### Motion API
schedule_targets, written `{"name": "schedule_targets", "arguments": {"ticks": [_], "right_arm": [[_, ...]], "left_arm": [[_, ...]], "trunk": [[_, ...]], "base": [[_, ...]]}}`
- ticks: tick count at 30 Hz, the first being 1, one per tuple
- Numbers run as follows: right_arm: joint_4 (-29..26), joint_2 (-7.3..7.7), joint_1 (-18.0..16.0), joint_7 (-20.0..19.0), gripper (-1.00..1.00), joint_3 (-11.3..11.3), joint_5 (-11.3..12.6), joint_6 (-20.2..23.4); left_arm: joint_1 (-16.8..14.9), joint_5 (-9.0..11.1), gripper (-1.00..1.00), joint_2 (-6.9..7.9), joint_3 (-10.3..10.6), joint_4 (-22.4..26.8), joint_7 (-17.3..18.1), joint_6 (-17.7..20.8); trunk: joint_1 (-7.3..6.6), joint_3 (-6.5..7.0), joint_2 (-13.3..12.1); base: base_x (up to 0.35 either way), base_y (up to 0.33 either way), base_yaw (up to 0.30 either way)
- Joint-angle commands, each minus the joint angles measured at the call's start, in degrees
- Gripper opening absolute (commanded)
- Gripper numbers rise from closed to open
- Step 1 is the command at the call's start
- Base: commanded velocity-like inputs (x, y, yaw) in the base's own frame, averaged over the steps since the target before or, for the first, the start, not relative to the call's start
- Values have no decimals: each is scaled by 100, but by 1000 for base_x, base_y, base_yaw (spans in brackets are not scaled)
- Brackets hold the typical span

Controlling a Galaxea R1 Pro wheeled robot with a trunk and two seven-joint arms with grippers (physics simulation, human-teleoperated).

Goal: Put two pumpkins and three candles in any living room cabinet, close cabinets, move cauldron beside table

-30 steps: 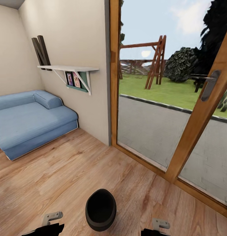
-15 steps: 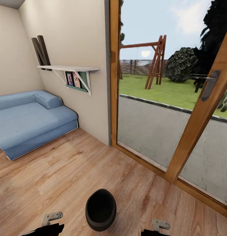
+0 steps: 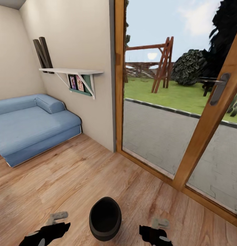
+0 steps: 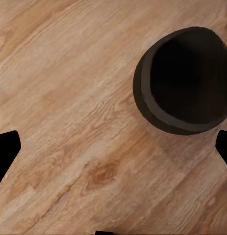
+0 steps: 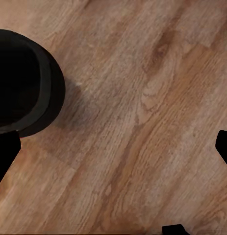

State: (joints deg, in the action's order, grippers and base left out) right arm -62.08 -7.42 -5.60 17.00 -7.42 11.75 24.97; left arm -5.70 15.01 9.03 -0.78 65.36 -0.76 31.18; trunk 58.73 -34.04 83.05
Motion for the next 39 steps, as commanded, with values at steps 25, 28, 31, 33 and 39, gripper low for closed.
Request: {"name": "schedule_targets", "arguments": {"ticks": [25,28,31,33,39], "right_arm": [[-323,-177,-287,-514,100,-1868,1074,-340],[-238,-195,-710,-374,100,-1902,1100,-151],[191,-206,-1137,-234,100,-1916,1156,-81],[540,-207,-1431,-147,100,-1914,1286,-58],[1161,-212,-2153,625,100,-1919,1865,195]], "left_arm": [[-1132,-100,100,-225,103,-734,-76,613],[-1135,-89,100,-225,104,-735,-68,609],[-1135,-93,100,-220,103,-721,-66,608],[-1135,-96,100,-219,103,-713,-69,608],[-1136,-103,100,-222,97,-688,-73,608]], "trunk": [[0,-6,3],[0,-6,3],[0,-6,3],[0,-6,3],[0,-6,3]], "base": [[0,0,0],[0,0,0],[0,0,0],[0,0,0],[0,0,0]]}}
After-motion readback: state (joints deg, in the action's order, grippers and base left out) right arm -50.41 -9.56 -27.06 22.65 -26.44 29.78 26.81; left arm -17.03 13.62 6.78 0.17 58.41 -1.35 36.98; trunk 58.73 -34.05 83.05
